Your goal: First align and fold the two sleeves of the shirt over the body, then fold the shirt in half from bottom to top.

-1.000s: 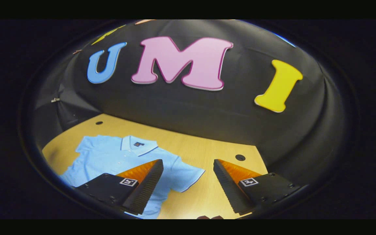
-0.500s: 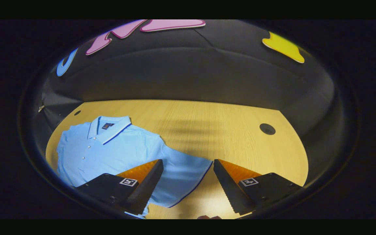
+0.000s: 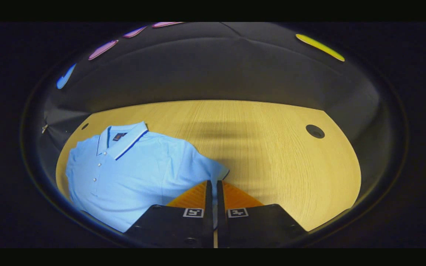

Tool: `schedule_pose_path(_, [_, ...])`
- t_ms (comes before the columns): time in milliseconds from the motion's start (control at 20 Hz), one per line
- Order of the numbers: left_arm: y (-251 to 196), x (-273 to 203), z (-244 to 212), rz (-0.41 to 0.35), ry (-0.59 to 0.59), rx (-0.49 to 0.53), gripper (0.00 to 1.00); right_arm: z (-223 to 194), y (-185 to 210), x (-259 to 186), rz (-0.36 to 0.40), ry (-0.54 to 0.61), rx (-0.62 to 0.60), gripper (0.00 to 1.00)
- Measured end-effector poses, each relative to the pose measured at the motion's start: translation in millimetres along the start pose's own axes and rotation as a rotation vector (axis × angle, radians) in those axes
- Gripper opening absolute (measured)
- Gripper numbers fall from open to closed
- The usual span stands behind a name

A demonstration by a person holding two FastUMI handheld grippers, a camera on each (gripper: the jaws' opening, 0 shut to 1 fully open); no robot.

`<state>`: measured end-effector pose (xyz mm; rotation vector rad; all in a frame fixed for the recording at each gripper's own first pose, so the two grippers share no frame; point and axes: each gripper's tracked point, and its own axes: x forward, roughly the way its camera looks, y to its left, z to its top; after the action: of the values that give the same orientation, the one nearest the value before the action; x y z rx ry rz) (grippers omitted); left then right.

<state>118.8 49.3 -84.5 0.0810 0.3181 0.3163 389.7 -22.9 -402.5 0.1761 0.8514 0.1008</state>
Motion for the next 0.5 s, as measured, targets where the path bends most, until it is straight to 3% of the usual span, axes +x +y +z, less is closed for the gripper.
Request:
schedule_pose_path(100, [11.2,-2.9,3.2,0.002,-0.013,-0.002,0.97,19.8,15.5,-14.2,0.044,-0.056,0.013,0.09])
schedule_pose_path(150, [16.1,-3.4,3.6,0.004,-0.016,-0.004,0.97,31.3,30.3,-24.6,0.079,-0.087,0.015,0.04])
schedule_pose_path(250, [27.8,-1.9,0.0,0.018,-0.010,-0.009,0.97,38.4,70.8,-42.1,0.171,-0.099,0.020,0.13])
schedule_pose_path(300, [31.7,-1.1,-3.3,0.021,-0.004,-0.018,0.97,35.8,88.4,-46.9,0.219,-0.085,0.027,0.08])
schedule_pose_path(400, [38.7,1.3,-10.1,0.023,0.011,-0.046,0.97,24.2,118.1,-50.2,0.289,-0.042,0.017,0.08])
schedule_pose_path(450, [41.7,4.0,-12.9,0.023,0.018,-0.057,0.97,15.7,123.8,-45.0,0.288,-0.024,-0.018,0.08])
schedule_pose_path(500, [43.7,7.1,-18.2,0.021,0.023,-0.061,0.97,8.7,121.0,-39.1,0.265,-0.008,-0.060,0.02])
